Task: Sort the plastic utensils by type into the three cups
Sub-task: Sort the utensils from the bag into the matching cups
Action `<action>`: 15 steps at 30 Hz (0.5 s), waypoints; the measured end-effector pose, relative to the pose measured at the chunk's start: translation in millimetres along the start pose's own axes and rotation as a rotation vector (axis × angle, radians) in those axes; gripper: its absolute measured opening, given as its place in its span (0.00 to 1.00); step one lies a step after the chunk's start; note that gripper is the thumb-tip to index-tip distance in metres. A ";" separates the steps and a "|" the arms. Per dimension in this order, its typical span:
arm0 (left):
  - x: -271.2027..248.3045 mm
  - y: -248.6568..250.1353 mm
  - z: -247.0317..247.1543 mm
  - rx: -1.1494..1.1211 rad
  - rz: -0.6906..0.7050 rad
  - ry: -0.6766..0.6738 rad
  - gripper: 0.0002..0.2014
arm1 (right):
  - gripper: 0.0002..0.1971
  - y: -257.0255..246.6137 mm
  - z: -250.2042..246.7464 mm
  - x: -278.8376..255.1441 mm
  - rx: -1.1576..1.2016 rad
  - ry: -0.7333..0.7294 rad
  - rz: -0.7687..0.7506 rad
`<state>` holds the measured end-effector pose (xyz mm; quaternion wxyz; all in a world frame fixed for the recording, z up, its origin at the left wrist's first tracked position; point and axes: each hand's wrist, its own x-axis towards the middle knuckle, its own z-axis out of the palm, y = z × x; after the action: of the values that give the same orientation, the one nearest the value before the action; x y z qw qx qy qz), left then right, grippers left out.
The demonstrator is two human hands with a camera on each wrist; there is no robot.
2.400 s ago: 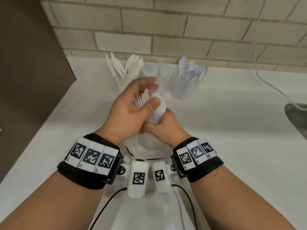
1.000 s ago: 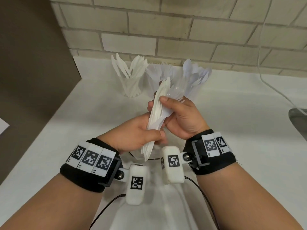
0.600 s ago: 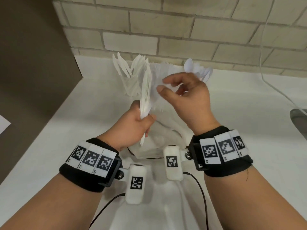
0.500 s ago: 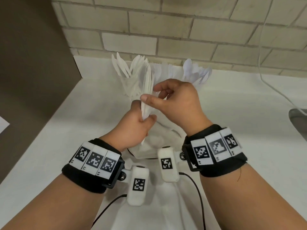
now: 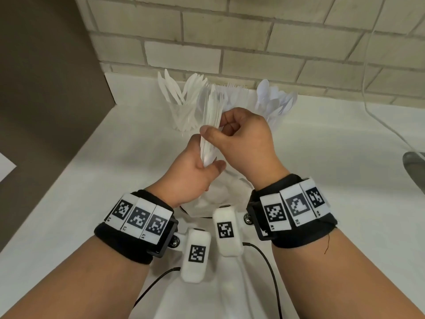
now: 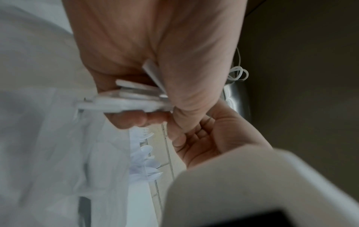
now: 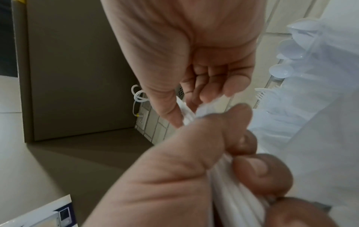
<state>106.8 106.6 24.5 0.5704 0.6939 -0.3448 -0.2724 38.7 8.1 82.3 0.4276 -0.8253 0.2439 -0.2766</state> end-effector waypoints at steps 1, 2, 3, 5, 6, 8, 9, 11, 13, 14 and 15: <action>0.3 0.1 0.5 -0.030 -0.002 0.001 0.23 | 0.11 -1.2 -0.8 -0.5 0.003 0.001 0.005; -0.1 0.9 0.6 -0.073 -0.011 0.002 0.23 | 0.11 -2.0 -1.5 -0.7 0.022 0.002 0.018; -0.3 1.7 0.6 -0.115 -0.021 0.001 0.23 | 0.12 -2.2 -2.4 -0.1 0.050 0.006 0.029; -0.4 2.5 0.7 -0.166 -0.030 -0.008 0.23 | 0.12 -3.0 -2.8 0.3 0.093 -0.004 0.041; -0.2 2.6 1.0 -0.180 -0.026 -0.013 0.24 | 0.13 -3.4 -2.1 0.2 0.111 -0.020 0.044; -0.1 2.7 1.5 -0.197 -0.001 -0.011 0.22 | 0.13 -3.8 0.0 -0.6 0.145 -0.053 0.060; 0.1 2.3 1.9 -0.196 0.006 -0.007 0.21 | 0.12 -4.4 0.3 -1.2 0.160 -0.066 0.072; 0.3 0.9 2.0 -0.188 0.010 -0.005 0.19 | 0.11 -4.8 0.5 -2.4 0.185 -0.087 0.095; 1.2 -0.3 1.9 -0.175 0.014 -0.007 0.20 | 0.10 -4.8 0.8 -3.5 0.221 -0.101 0.117; 2.3 -1.0 1.6 -0.165 0.016 -0.004 0.22 | 0.10 -4.4 1.1 -4.2 0.244 -0.102 0.127; 3.7 -1.7 1.3 -0.154 0.021 -0.001 0.23 | 0.11 -3.8 1.8 -4.7 0.267 -0.098 0.131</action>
<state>108.3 103.0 22.7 0.6247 0.6441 -0.3303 -0.2927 37.2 14.1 83.5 0.5620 -0.7560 0.2373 -0.2372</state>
